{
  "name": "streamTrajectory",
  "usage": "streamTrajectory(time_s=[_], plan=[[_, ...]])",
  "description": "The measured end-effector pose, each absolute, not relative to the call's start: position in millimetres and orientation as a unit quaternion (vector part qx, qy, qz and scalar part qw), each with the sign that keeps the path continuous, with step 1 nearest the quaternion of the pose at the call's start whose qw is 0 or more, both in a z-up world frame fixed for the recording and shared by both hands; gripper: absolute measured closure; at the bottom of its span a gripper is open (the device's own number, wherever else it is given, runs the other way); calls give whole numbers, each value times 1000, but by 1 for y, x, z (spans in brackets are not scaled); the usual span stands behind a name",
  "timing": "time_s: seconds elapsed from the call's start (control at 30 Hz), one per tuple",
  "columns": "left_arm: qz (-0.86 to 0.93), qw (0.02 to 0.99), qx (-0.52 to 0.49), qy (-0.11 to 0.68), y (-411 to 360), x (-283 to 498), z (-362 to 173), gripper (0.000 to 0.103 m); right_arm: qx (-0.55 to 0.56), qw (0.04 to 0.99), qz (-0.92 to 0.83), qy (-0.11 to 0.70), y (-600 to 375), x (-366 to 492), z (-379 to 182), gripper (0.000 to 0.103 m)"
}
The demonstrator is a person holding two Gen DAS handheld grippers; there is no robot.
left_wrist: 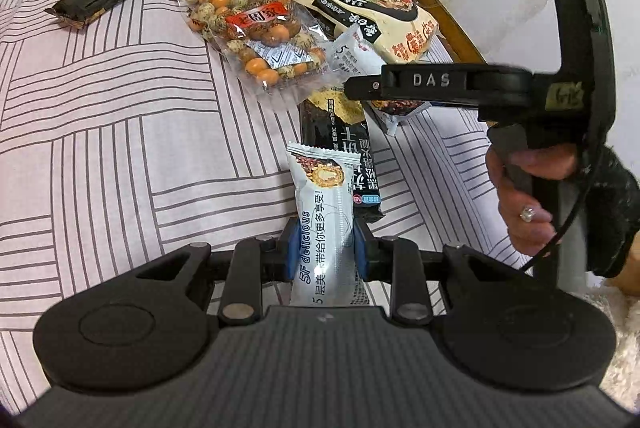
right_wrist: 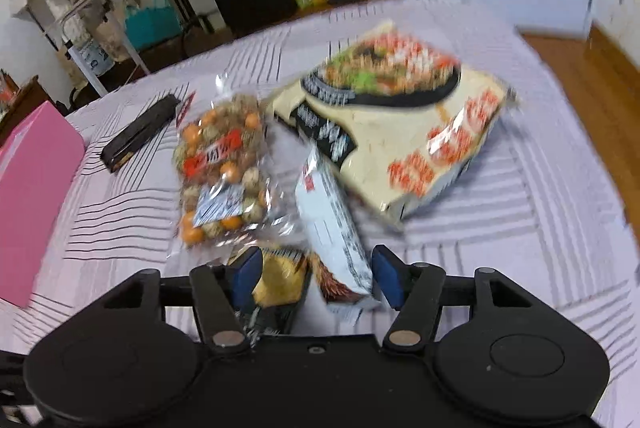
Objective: Organize snacks
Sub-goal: 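Lift both white snacks and carry them over the pink box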
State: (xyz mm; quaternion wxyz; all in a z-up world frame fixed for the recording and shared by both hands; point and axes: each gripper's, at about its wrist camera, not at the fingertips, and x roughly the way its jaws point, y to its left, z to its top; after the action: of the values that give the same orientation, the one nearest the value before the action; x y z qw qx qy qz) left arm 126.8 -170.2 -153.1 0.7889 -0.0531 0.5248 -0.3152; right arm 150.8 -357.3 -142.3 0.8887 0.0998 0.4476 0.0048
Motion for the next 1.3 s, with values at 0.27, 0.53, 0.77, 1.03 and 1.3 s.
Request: streamTrajectory(time_s=[0.27,0.53,0.77,1.03,1.3], plan=[[-300,792,-64,528,-158,125,-148,77,154,873,-11,463,-369,144,-123,75],[-277,802,-55,526,-152,120,-141,77,136,867,-13,480,-350,129,-109,76],[-262,809,-44,525,-143,109,-130,77,128,878,2,462,-333,115,-90,76],[-248,802,-66,540,-112,102,-115,77,118,866,36,484,-298,99,-88,76],[-225,812,-73,534,-60,85,-94,77,74,868,98,481,-250,73,-57,76]])
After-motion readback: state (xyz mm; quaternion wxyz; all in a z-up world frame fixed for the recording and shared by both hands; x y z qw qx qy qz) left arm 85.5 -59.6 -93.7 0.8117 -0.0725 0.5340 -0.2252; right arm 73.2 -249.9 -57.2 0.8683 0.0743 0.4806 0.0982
